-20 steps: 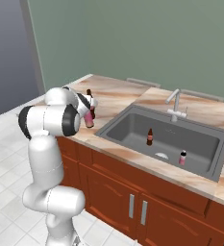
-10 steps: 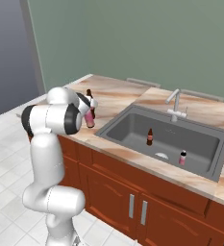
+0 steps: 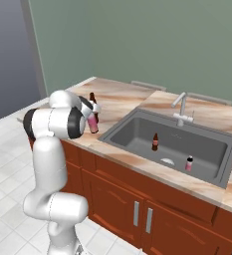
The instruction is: Place the large bottle from the dining counter next to the other large bottle outside the sink, and place the small bottle from the dining counter next to the other small bottle inside the sink.
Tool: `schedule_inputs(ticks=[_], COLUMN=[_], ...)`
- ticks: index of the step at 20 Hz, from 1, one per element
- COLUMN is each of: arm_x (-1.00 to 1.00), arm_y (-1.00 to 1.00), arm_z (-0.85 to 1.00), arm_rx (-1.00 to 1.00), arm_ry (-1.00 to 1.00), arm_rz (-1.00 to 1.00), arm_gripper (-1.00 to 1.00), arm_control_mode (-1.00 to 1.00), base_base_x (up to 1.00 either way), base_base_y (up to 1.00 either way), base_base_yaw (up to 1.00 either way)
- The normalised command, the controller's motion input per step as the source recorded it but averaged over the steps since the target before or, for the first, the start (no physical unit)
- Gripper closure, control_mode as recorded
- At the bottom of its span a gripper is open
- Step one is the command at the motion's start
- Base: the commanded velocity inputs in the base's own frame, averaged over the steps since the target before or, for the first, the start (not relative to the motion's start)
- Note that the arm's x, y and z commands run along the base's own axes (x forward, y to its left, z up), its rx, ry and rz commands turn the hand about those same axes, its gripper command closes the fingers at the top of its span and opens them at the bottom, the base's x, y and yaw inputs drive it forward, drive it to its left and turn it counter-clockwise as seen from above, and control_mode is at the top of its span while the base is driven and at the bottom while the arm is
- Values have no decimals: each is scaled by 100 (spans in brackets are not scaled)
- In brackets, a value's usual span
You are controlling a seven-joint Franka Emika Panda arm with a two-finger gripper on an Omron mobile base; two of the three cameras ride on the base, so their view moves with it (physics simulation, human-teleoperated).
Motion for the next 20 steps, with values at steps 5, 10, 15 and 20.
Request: schedule_inputs(ticks=[5,10,15,20], arm_x=[6,2,0,0], arm_y=[0,0,0,0], arm_z=[-11,-13,-14,-3], arm_rx=[0,0,0,0], arm_ry=[0,0,0,0], arm_rz=[-5,-4,-4,-6], arm_gripper=[100,100,100,100], arm_control_mode=[-100,-100,-100,-100], base_base_x=[0,0,0,0], base_base_y=[0,0,0,0], base_base_yaw=[0,0,0,0])
